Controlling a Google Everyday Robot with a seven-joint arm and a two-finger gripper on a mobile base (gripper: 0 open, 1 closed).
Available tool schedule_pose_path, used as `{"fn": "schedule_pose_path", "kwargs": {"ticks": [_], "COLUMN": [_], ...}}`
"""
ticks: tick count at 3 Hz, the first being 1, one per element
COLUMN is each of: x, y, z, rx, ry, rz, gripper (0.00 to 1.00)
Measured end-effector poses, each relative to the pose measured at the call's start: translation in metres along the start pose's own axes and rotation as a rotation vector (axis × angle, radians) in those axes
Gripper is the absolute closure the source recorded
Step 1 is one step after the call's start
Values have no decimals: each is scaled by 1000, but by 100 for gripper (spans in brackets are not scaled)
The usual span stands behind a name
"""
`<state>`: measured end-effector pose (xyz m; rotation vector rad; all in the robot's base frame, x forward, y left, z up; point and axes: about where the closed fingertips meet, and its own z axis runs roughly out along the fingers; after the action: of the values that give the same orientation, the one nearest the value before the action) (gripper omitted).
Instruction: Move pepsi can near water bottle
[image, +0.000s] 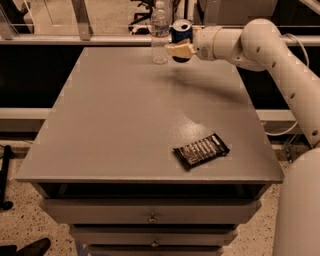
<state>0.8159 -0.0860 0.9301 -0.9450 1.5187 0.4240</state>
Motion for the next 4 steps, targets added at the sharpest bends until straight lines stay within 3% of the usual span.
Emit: {"fn": "schedule_pose_path", "kwargs": {"ticks": [3,4], "x": [20,25], "y": [-23,-26], "z": [37,43], "rx": [-12,-15], "ry": [-12,-11], "rz": [104,134], "gripper": [100,87]}}
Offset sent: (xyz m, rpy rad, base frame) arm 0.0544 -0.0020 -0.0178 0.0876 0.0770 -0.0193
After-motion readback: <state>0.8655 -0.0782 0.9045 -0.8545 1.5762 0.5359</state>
